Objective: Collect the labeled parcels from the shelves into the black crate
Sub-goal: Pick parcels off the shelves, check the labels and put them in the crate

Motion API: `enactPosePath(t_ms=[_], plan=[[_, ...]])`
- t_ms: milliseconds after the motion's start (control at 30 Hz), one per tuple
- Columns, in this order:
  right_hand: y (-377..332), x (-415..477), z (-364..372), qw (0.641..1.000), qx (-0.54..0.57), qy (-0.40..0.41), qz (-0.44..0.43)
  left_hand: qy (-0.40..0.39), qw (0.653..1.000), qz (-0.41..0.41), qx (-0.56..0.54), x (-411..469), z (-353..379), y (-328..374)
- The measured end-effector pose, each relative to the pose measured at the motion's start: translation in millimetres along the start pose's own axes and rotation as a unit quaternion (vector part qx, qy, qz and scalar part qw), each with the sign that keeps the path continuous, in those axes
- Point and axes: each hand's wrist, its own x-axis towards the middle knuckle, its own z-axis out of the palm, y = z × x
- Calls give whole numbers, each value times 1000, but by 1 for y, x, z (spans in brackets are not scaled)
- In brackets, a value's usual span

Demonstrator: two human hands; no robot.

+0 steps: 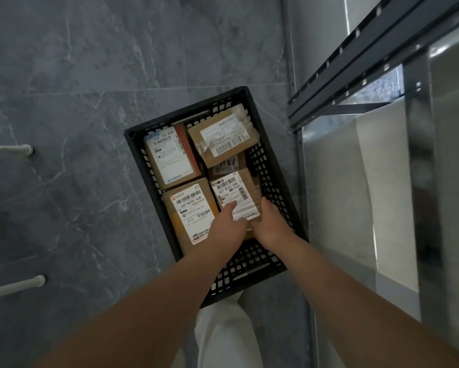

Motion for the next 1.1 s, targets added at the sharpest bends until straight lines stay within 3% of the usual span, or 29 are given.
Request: enactPosePath(t_ms=[200,333,433,600,733,900,1000,1100], plan=[[-54,-56,-43,998,28,50,-13,37,997,57,38,-52,-31,44],[-111,-121,-90,990,14,130,-55,61,978,182,77,-111,-59,96],[-153,-183,-126,973,24,207,-98,83,944,286,143,-163,-80,140],[-210,-301,-179,931,-10,339,-133,119,851,440,261,-260,-114,207],[-243,-415,-200,883,-24,442,-155,162,755,552,313,-358,-136,249],[-257,-553,-212,820,-61,551,-142,178,655,643,354,-478,-141,272],[-251,-625,-213,779,-78,608,-129,187,576,699,380,-539,-131,271],[-232,-687,-207,747,-84,652,-100,176,537,736,373,-593,-111,270]])
